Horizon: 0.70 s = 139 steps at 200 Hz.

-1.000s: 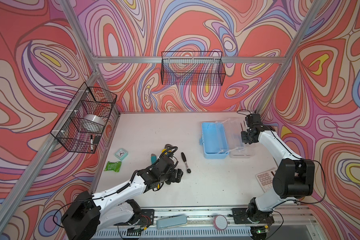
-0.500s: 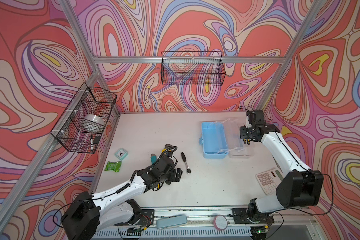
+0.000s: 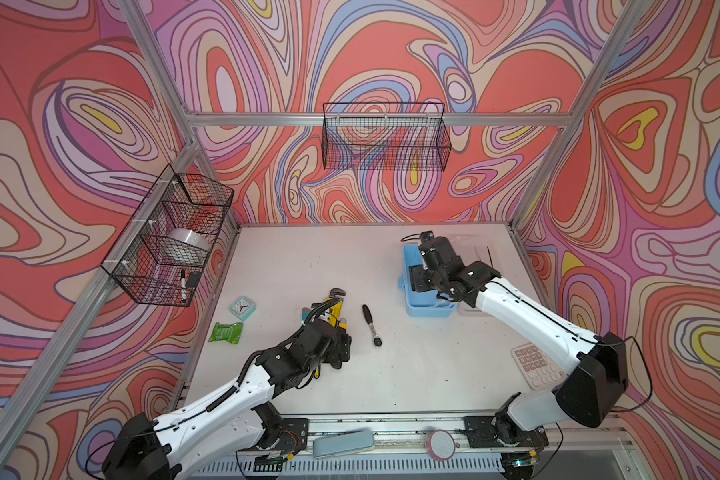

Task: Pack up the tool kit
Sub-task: 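Move the right gripper to the red-black ratchet on the table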

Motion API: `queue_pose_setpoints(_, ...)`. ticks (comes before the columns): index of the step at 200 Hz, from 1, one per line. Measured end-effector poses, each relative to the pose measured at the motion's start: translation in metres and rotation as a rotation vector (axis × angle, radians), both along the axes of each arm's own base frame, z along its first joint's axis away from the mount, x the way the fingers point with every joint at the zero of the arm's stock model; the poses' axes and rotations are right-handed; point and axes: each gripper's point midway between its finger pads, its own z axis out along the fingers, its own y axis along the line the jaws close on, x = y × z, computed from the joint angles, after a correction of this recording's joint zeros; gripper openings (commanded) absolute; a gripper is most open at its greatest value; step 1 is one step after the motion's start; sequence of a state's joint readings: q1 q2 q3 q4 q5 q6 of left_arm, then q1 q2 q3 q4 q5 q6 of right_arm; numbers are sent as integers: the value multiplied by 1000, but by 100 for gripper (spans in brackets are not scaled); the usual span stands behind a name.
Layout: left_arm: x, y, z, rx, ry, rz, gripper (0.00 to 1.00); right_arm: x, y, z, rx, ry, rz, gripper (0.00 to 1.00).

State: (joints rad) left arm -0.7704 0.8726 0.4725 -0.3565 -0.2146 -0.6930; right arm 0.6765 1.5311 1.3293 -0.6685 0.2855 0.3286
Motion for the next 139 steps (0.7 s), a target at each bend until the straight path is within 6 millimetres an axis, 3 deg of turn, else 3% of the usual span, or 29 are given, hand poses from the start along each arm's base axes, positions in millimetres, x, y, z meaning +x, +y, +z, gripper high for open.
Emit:
queue_pose_setpoints(27,-7,22,-7,31,10,60,100,-24,58,-40,-18,66,78,71)
queue_pose_setpoints(53,-11,37,-6,38,5,111,100,-42,93,-85,-66,150,130,67)
queue_pose_setpoints(78,-15,47,-6,41,0,140,100,-54,107,-118,-79,224,145,61)
queue_pose_setpoints(139,-23,58,-11,56,13,160,100,-60,119,-148,-49,296,150,49)
